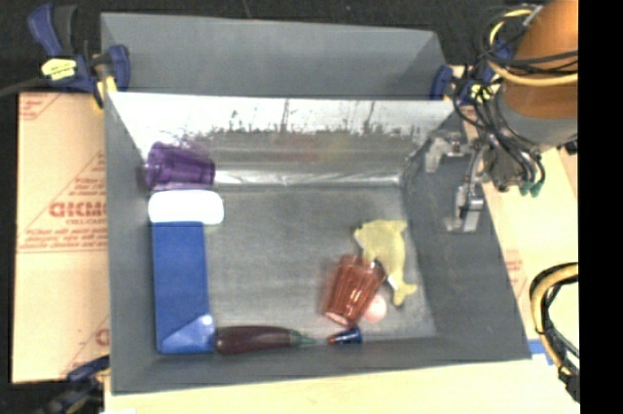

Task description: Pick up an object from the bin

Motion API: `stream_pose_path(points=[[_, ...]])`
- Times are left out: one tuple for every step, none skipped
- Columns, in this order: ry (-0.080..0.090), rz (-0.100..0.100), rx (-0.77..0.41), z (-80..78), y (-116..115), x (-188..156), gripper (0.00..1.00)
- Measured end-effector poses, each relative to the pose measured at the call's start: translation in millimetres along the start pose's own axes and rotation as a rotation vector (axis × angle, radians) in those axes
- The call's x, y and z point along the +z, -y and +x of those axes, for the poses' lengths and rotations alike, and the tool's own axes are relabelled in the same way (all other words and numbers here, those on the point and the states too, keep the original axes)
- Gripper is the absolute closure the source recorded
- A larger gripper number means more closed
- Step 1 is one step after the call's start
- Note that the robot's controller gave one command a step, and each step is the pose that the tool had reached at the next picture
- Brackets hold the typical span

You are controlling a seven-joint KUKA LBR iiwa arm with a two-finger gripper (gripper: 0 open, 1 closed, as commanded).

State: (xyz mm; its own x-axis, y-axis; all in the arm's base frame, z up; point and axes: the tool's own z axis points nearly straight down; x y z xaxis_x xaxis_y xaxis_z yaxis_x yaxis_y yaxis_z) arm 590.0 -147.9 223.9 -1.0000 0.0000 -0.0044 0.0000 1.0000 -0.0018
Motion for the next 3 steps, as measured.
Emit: stream_pose_path(points=[[0.003, -0.001, 0.125, 13.8, -4.9, 72.9, 0.00], [0.000, -0.001, 0.148, 19.2, -12.1, 93.5, 0.00], [0.001, -0.001, 0.425, 19.4, -22.5, 94.1, 0.00]])
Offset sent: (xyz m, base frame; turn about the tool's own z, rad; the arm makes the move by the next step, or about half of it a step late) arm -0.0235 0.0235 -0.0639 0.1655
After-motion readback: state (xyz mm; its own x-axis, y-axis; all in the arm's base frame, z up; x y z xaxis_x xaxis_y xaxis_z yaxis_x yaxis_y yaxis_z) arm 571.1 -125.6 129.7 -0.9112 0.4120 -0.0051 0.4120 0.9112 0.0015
